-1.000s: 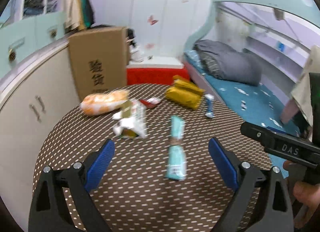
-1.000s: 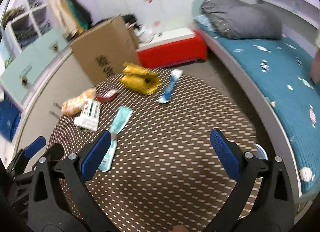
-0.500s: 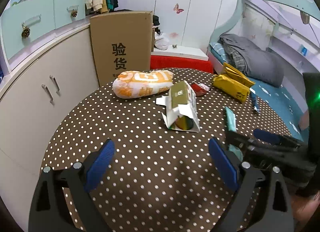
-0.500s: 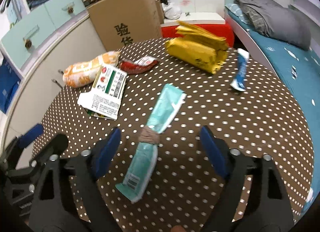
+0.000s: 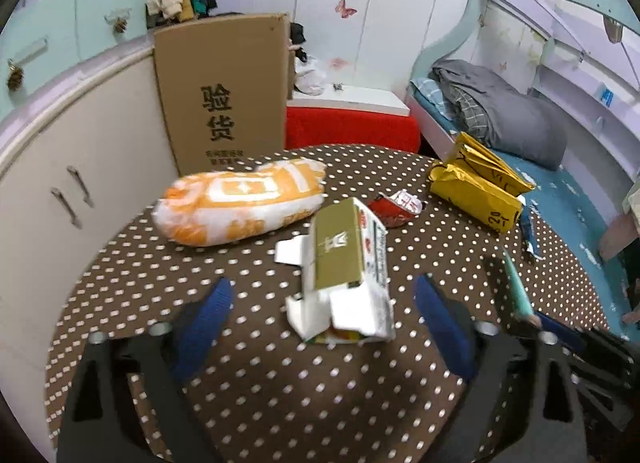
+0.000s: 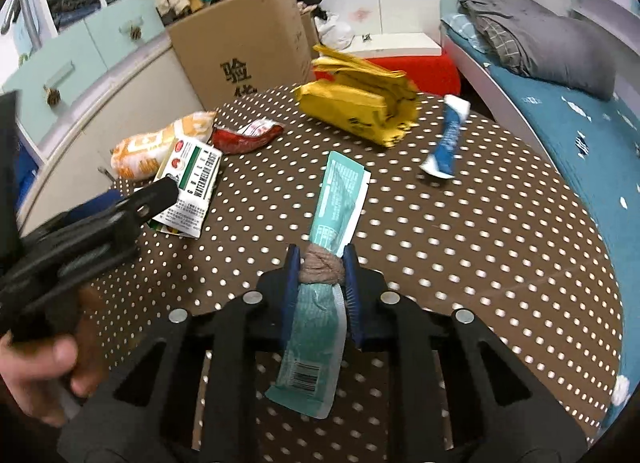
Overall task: Collect trash
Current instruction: 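Grasp the green-white carton with the left tool while the right tool grasps the teal tube, then carry the green-white carton and teal tube over the bin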
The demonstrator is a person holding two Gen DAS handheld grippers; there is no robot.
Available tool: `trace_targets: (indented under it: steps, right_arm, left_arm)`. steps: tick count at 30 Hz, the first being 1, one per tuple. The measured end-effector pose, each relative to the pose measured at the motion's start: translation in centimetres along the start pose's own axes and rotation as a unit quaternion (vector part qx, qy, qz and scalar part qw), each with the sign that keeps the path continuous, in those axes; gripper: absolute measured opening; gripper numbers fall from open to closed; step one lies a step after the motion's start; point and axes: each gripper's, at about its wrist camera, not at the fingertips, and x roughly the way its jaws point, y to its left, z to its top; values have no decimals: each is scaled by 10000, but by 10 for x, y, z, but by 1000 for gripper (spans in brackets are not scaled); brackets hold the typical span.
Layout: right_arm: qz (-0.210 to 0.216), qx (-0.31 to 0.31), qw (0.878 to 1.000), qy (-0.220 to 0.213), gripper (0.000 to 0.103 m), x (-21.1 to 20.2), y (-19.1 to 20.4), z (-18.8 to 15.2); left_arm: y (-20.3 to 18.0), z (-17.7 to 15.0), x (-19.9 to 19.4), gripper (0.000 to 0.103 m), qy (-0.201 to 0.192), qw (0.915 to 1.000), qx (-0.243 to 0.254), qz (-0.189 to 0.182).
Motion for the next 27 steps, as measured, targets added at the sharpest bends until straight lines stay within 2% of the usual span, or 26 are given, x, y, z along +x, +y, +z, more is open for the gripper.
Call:
trace_targets:
  steps: [1,2,4,10,19,27]
  right_arm:
    - [25,38,10000,2,22,-2,-2,-2]
    - [31,69,10000,-1,22,-5,-6,-4]
    - [69,116,9999,-6,22,-10,-9,-8]
    - [157,289,9994,-146,22,-34,-22,-13]
    - [136,600,9970,-466,22,-78,-53,-23]
    - [0,829,9934,-797,22,-119,-84,-28]
  left_arm:
    - [-2,1,8,59,156,9999,26,-68]
    - [-3,1,14,53,280,9995,31,-159]
    - [-7,-2,18,50,274,9994,108,-207]
    - [-23,-20,-3,48,247,9983,330,-414]
    - [-46,-62,-56,47,106,9959,274,-850]
    - [-76,-75,-88,47,11,9928,432,-1115]
